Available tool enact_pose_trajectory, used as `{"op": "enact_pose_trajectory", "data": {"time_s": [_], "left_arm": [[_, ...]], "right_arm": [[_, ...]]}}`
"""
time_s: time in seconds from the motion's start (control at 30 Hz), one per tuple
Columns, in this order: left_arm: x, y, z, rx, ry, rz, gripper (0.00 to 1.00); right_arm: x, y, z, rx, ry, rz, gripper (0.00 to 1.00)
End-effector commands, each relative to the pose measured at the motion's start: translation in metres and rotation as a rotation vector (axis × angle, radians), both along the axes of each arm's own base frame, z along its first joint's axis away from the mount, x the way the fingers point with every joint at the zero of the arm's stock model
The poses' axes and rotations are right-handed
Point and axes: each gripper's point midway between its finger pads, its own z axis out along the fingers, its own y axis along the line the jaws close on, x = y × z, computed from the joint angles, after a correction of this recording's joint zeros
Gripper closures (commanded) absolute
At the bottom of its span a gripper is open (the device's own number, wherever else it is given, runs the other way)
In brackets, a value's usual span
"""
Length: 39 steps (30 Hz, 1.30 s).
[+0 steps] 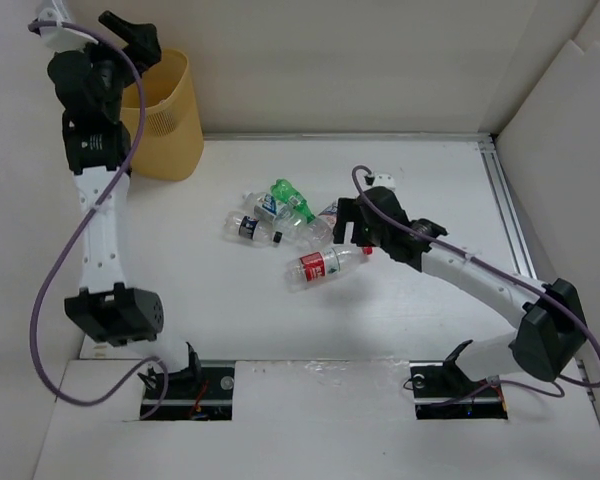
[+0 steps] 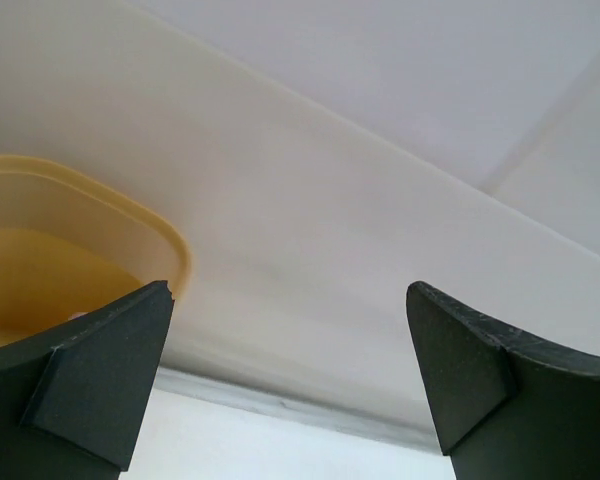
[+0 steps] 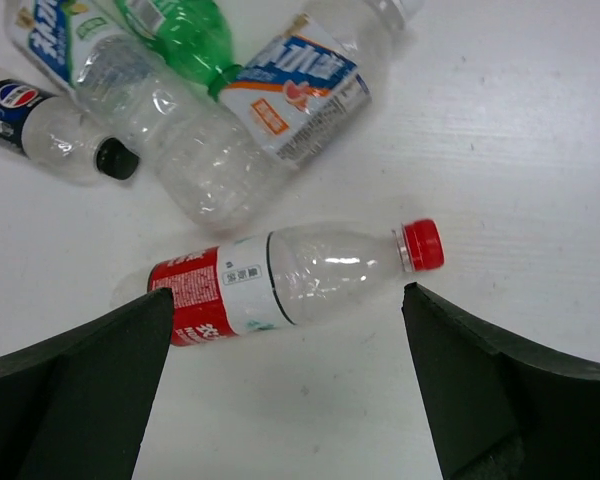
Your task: Put the plastic bottles in the bin
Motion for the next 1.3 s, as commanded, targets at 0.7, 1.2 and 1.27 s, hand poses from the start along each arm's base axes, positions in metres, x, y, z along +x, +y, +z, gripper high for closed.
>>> {"op": "enact_pose_trajectory", "data": {"time_s": [0.7, 1.2, 1.27], "left_arm": [[-0.199, -0.146, -0.22, 0.221, 0.43, -0.461, 0.0], [-0.208, -0.152, -0.224, 0.212, 0.41, -0.5, 0.0], [-0.208, -0.152, -0.224, 0.212, 0.41, -0.5, 0.0]], "right_arm": [[0.001, -0.014, -0.033, 0.392, 0.168, -0.463, 0.05], [0.011, -0.006, -0.106, 0.35, 0.31, -0.551, 0.06], [0.013, -0.006, -0.124, 0.314, 0.353, -0.541, 0.06]]}}
